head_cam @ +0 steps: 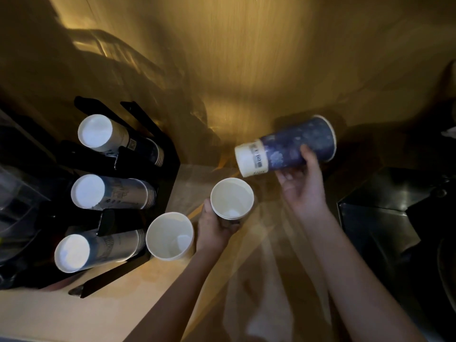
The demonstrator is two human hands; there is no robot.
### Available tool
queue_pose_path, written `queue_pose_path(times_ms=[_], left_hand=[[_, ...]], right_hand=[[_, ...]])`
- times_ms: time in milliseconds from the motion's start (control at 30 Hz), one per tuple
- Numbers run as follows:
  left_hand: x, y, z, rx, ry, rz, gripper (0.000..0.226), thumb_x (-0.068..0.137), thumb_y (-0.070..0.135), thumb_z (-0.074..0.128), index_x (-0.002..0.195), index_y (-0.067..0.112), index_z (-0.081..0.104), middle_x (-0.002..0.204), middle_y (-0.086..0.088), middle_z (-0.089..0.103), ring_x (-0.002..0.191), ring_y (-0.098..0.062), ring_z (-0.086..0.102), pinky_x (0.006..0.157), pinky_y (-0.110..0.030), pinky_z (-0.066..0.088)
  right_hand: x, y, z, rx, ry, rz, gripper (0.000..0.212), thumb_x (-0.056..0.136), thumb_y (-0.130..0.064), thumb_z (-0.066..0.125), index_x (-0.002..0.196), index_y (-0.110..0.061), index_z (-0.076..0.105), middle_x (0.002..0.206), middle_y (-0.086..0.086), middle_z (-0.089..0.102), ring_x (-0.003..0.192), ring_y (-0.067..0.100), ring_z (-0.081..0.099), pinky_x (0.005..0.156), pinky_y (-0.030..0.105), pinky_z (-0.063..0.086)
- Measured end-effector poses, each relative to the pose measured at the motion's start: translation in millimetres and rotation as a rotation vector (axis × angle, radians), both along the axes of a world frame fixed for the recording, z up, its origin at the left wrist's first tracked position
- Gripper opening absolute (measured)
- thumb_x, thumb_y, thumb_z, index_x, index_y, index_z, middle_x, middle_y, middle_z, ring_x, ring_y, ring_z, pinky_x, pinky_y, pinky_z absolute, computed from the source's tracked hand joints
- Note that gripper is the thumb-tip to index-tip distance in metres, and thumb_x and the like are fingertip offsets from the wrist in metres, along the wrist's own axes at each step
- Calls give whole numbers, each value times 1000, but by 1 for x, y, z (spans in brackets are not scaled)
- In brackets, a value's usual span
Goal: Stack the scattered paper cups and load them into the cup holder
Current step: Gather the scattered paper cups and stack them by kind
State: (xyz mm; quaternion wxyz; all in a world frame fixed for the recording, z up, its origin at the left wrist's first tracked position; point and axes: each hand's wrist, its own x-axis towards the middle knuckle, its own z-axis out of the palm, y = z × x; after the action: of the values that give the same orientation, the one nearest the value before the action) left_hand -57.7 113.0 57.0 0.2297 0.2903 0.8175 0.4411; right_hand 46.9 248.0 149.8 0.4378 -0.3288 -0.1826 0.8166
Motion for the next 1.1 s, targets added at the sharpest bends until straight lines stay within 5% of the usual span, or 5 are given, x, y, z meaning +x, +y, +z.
queue_pose_path(times_ms=[233,533,633,867,1100], left_hand=[[-1,0,0,28,-7,-19,74,54,8,85,113,10,41,114,-11,61,101,-22,58,78,-24,42],[-1,0,-1,24,13,-31,80,56,12,85,121,8,38,123,-12,56,112,-25,54,83,-25,41],[-1,0,-1,14,17,-36,79,58,12,85,120,7,38,122,-12,56,112,-25,54,81,-24,40],[-1,-1,-1,-1,30,-51,77,60,15,83,122,7,39,122,-13,55,112,-26,53,84,-30,45],[0,4,12,-71,23,-68,80,57,12,85,120,9,37,123,-14,56,112,-30,54,90,-37,47]], right_hand=[[-4,-30,10,623,-496,301,75,57,3,81,119,-16,43,117,0,59,103,5,59,81,13,52],[-4,-35,-37,1030,-1113,659,90,53,-36,85,129,-18,39,131,2,50,123,19,46,99,38,43],[0,-39,-38,999,-1050,652,111,52,-52,78,142,-30,18,148,-3,36,135,13,35,109,36,35],[8,-49,-54,1252,-1187,790,91,78,-65,41,146,-25,-3,156,-3,20,140,14,23,111,30,23],[13,-41,-42,845,-939,641,48,94,-36,41,140,-24,33,141,-8,41,129,5,34,108,24,24]])
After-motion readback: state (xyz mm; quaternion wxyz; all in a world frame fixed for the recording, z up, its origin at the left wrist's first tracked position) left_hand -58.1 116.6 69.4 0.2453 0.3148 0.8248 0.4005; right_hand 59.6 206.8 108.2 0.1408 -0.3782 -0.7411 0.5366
